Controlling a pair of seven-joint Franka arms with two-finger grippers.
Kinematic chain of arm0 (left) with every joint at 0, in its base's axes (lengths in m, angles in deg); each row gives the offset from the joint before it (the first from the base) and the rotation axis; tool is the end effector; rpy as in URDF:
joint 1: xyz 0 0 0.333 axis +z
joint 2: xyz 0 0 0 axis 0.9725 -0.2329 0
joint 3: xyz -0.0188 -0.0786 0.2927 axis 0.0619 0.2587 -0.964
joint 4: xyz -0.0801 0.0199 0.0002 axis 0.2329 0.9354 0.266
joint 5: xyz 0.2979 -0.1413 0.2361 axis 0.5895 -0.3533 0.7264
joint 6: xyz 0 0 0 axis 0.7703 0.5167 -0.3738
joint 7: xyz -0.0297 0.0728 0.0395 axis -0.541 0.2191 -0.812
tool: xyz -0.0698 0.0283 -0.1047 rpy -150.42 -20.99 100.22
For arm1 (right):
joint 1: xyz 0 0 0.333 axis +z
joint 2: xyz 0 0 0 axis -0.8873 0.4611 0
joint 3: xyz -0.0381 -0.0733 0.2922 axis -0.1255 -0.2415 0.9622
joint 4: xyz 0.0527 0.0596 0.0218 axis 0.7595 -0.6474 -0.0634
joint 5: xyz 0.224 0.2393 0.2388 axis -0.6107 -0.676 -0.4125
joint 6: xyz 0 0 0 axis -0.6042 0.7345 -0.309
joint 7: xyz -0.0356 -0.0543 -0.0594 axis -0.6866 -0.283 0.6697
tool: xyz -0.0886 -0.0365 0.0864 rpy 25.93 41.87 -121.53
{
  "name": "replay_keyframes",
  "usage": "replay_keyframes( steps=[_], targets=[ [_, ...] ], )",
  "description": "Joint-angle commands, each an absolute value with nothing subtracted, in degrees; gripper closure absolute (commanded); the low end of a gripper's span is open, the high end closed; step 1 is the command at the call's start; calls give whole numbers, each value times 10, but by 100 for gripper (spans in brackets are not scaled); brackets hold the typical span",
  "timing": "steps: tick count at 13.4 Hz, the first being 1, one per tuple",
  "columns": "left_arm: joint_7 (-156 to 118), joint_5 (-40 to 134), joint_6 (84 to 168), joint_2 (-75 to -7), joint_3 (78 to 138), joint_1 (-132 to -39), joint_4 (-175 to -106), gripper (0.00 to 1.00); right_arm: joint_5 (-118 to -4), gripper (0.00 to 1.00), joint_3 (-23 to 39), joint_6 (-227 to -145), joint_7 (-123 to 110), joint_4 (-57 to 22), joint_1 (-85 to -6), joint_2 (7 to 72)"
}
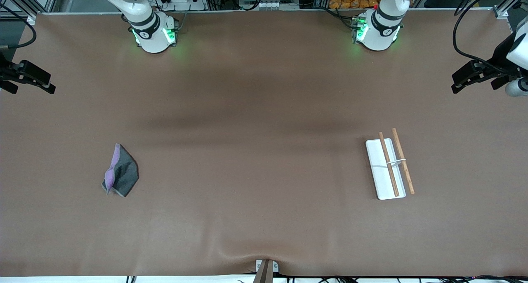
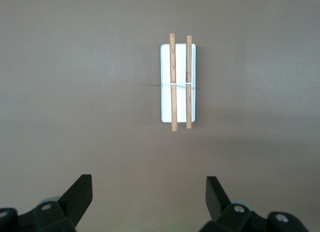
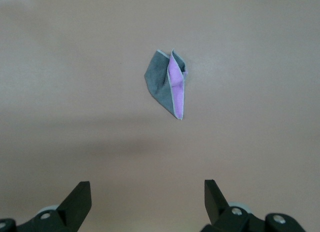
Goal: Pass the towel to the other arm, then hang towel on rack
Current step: 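Move the right gripper down toward the grey-purple towel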
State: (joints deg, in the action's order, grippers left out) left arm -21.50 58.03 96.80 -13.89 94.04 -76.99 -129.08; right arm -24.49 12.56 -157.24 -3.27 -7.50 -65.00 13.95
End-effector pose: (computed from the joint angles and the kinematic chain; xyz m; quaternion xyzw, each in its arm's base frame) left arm 0.5536 -0.0436 0.6170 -0.9990 -0.0377 -0.0084 0.0204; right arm 0.5517 -0.0312 0.6161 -0.9999 0.0130 -0.0016 0.0060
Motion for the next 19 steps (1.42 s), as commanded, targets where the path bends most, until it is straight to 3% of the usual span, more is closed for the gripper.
replay_keyframes(
  steps=[1,10,14,19],
  targets=[
    [-208,572,952,-131,937,-773,-1288,0,-239,0,130,-1572,-43,-81,-664,137],
    [-205,569,952,-138,940,-770,-1280,0,-239,0,130,-1566,-43,-80,-665,163],
    [-207,569,954,-138,943,-775,-1279,0,-240,0,130,-1576,-41,-58,-683,235],
    [-206,569,956,-141,944,-776,-1271,0,-238,0,128,-1655,-35,-46,-730,301]
  ],
)
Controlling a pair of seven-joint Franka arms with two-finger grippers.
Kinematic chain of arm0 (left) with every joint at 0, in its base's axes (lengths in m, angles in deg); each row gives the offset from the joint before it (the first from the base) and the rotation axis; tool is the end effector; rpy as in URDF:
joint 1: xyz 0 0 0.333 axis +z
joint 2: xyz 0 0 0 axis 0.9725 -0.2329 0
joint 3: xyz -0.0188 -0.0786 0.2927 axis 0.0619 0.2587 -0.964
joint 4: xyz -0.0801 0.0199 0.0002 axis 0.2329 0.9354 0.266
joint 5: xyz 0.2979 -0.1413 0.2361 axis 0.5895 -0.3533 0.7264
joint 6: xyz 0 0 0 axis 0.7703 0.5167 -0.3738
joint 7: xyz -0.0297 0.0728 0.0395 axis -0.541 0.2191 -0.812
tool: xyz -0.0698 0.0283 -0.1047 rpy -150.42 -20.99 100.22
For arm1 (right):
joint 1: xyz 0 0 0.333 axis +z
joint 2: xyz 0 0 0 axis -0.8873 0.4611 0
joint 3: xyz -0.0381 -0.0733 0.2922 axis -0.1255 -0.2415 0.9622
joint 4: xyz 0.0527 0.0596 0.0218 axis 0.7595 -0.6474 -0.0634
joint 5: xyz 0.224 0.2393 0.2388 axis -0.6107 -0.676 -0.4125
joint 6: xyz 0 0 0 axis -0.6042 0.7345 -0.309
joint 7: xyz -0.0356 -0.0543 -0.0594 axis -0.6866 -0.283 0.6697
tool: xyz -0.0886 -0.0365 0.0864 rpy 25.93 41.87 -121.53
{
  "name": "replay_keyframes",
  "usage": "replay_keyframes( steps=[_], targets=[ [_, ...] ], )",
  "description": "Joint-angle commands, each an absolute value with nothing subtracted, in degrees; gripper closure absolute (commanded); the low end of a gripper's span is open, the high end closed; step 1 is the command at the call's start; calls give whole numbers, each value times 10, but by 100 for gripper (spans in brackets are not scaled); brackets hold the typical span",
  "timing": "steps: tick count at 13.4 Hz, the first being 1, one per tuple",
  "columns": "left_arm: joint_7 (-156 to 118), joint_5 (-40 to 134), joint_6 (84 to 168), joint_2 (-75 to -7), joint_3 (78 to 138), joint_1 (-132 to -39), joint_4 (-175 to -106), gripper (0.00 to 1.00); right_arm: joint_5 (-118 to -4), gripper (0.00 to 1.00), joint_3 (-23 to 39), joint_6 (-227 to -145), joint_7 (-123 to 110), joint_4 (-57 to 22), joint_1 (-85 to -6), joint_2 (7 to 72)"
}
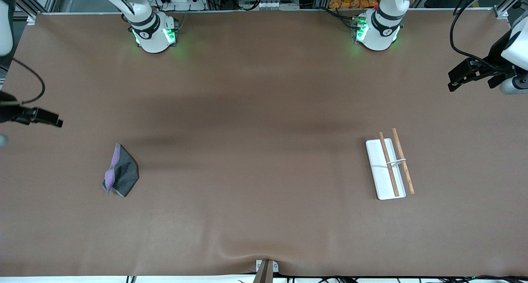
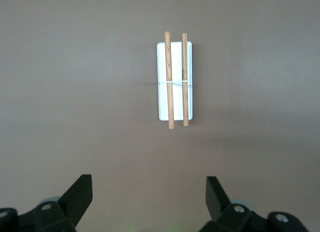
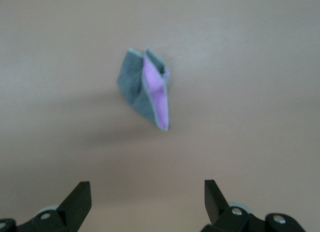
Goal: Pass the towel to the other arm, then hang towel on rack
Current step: 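Move the right gripper down toward the grey-purple towel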
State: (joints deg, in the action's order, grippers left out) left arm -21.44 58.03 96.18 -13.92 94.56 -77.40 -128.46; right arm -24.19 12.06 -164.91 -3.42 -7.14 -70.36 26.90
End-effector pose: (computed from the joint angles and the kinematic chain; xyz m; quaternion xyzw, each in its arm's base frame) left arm 0.5518 -0.0525 0.6210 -0.9993 -0.0292 -0.0083 0.0205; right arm 0.6138 -0.0980 0.4971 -0.9971 0.0633 0.0413 0.0049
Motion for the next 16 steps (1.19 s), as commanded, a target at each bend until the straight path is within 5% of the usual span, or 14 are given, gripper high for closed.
replay_keyframes(
  steps=[1,8,16],
  targets=[
    [-206,569,957,-143,944,-776,-1271,0,-239,0,128,-1668,-34,-46,-732,316],
    [-206,569,983,-150,952,-775,-1271,0,-244,0,129,-1885,-39,-46,-728,458],
    [-207,559,1002,-153,952,-771,-1273,0,-249,0,130,-2011,-32,-47,-698,562]
  ],
)
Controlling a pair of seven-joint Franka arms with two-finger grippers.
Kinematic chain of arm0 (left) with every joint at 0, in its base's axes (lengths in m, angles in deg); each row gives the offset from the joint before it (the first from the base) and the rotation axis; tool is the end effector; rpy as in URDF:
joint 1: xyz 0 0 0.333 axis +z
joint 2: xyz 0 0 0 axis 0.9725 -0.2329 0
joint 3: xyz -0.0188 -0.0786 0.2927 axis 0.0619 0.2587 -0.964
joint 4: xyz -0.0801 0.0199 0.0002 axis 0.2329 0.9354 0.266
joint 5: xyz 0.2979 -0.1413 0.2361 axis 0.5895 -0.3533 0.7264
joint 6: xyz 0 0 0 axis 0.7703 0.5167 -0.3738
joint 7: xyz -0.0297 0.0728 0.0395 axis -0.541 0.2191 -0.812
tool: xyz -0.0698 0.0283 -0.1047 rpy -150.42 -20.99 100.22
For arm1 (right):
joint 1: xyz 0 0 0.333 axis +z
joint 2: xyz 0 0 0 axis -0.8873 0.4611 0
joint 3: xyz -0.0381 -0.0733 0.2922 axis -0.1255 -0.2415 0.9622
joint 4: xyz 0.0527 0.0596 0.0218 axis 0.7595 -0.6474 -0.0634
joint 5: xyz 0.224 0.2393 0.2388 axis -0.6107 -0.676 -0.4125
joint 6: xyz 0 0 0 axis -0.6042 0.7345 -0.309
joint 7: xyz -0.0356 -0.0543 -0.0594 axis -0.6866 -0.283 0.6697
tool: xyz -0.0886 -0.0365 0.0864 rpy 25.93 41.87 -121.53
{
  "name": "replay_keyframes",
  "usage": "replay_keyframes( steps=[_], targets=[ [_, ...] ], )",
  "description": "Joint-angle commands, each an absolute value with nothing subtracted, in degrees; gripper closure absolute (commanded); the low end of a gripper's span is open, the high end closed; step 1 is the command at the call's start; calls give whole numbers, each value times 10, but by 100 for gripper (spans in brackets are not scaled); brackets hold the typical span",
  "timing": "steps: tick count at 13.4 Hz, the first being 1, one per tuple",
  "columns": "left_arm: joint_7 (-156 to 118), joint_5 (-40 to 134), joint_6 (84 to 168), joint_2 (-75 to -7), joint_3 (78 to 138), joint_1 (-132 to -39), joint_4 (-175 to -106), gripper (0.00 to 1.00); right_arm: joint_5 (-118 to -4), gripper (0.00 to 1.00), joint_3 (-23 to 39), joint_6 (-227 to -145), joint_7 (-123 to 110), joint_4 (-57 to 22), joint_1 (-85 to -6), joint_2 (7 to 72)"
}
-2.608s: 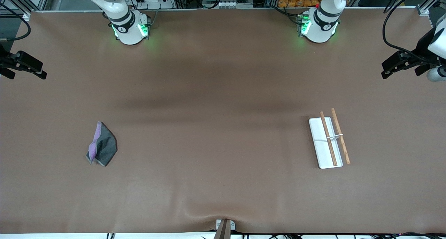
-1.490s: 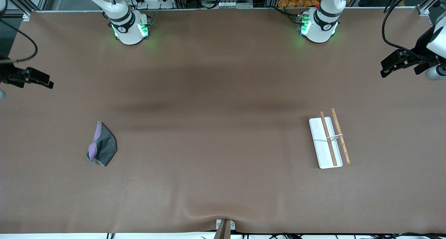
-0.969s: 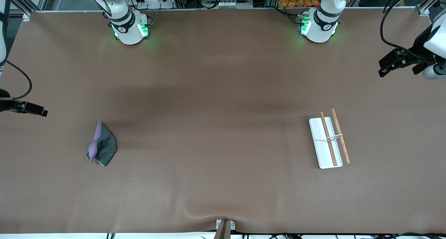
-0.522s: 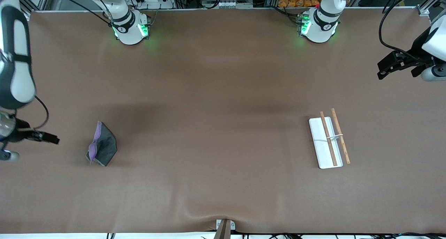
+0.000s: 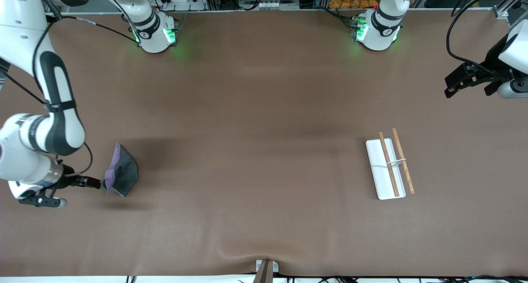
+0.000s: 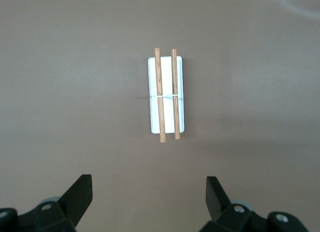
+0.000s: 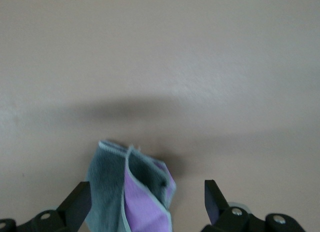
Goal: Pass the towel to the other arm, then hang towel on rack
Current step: 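Close the right gripper on the towel's corner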
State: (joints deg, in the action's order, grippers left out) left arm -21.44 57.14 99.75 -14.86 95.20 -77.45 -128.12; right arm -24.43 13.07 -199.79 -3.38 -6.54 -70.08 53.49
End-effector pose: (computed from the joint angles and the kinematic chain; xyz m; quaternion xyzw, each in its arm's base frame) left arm 0.5635 -0.0624 0.6204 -0.9992 -0.0222 -0.0329 0.0085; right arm 0.7133 -0.0985 0.2390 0.9979 -0.0545 0.0360 0.0010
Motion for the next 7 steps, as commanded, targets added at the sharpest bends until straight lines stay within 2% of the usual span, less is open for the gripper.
replay_keyframes(
  steps=[1,7],
  targets=[
    [-207,559,1002,-156,952,-769,-1273,0,-248,0,130,-2016,-32,-47,-697,568],
    [-207,558,1002,-160,952,-771,-1275,0,-254,0,130,-2043,23,-52,-699,585]
  ],
)
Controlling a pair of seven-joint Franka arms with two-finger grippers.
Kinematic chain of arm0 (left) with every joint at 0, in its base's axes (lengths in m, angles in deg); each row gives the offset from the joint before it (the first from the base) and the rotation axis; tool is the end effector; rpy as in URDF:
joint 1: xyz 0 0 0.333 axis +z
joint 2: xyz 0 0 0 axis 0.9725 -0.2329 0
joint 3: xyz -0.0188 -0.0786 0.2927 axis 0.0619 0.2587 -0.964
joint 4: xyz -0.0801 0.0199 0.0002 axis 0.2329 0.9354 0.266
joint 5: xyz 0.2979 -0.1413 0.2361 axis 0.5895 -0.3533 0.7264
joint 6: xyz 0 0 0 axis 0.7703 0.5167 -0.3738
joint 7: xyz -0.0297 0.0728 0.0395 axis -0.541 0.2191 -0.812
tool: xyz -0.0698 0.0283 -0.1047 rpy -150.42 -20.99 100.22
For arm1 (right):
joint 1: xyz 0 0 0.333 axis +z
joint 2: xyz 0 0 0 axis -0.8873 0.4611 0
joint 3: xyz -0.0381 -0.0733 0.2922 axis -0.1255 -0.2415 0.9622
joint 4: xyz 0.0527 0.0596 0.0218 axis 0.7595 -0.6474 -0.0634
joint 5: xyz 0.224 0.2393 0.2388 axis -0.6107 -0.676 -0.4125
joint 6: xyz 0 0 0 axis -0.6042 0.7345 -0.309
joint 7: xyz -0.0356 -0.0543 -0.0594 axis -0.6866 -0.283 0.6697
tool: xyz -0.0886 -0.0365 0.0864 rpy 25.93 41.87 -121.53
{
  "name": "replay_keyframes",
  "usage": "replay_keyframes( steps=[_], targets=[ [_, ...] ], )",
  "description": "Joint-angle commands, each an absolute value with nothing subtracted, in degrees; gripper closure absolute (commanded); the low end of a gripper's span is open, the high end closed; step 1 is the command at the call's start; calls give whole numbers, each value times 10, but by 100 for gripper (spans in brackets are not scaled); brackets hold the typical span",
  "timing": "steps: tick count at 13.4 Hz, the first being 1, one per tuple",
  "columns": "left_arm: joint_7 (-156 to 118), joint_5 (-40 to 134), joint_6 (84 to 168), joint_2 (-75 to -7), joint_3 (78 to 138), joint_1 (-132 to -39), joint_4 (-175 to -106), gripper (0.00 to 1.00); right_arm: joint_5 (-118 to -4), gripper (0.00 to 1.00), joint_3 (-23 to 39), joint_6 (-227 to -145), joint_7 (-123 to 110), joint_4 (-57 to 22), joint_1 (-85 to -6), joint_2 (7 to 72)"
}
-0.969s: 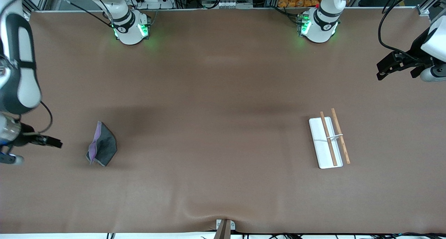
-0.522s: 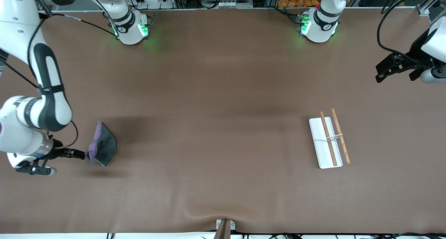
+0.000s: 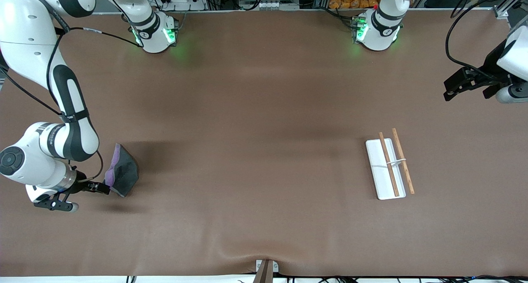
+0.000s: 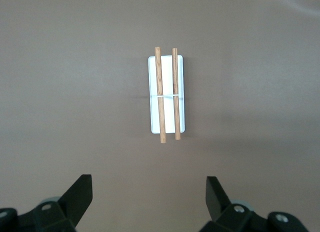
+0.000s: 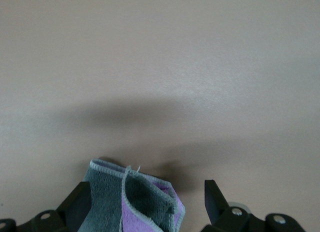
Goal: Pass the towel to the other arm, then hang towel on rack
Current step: 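Close the right gripper on the towel's corner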
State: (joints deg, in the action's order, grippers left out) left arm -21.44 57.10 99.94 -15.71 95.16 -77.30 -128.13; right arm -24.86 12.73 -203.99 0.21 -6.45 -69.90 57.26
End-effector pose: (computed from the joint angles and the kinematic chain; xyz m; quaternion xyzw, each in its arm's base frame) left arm 0.5683 -0.0607 0.6122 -0.9993 -0.0238 -0.0270 0.0083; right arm 0.7150 -0.1001 0.1994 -0.9952 0.0889 -0.0406 0.0003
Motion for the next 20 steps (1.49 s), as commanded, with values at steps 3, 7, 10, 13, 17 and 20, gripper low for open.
replay_keyframes(
  steps=[3,7,10,13,17,20],
  targets=[
    [-207,559,1002,-160,952,-771,-1275,0,-254,0,130,-2039,18,-56,-701,590],
    [-206,558,1002,-160,952,-771,-1277,0,-254,36,130,-2038,17,-74,-698,591],
    [-206,558,1002,-160,952,-772,-1279,0,-254,100,130,-2037,18,-73,-701,590],
    [-206,558,999,-158,952,-771,-1279,0,-254,100,130,-2037,18,-72,-701,589],
    [-206,558,999,-158,952,-770,-1279,0,-254,100,130,-2021,15,-71,-701,577],
    [-205,558,999,-154,952,-769,-1278,0,-253,100,130,-1983,12,-73,-705,532]
  ],
)
